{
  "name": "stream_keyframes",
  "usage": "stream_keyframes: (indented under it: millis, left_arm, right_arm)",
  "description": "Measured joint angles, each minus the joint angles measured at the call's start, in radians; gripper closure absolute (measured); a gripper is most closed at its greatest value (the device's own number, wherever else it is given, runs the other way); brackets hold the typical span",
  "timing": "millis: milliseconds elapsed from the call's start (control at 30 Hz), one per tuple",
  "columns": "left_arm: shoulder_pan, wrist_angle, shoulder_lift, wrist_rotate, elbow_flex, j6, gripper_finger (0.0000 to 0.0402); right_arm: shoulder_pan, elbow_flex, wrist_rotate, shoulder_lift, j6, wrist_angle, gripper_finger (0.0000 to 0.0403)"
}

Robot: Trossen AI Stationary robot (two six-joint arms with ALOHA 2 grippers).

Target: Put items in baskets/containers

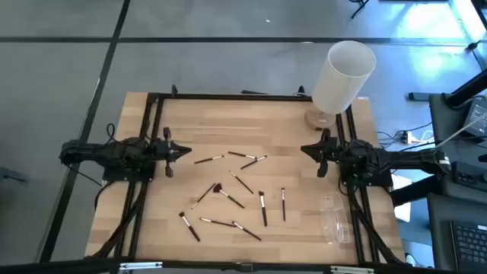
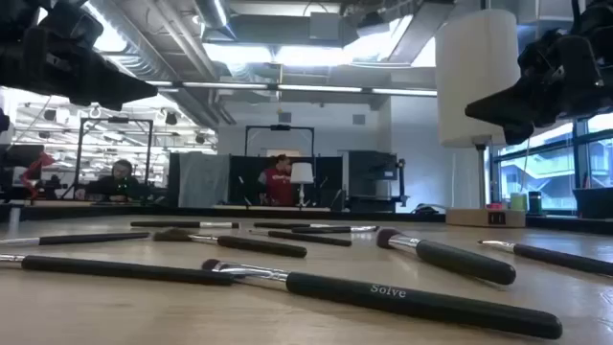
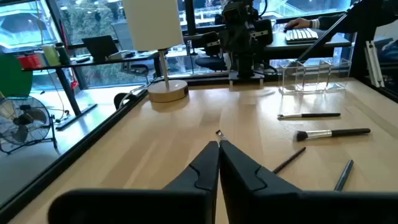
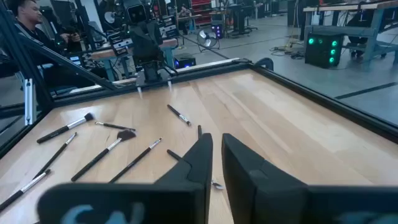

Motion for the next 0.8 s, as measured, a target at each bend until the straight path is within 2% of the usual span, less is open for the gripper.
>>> stream_keyframes:
  millis: [800]
  left_arm:
    - [0.000, 0.000, 0.000, 0.000, 0.000, 0.000, 0.0389]
  right_arm:
    - [0.000, 0.000, 0.000, 0.000, 0.000, 0.000, 0.0366]
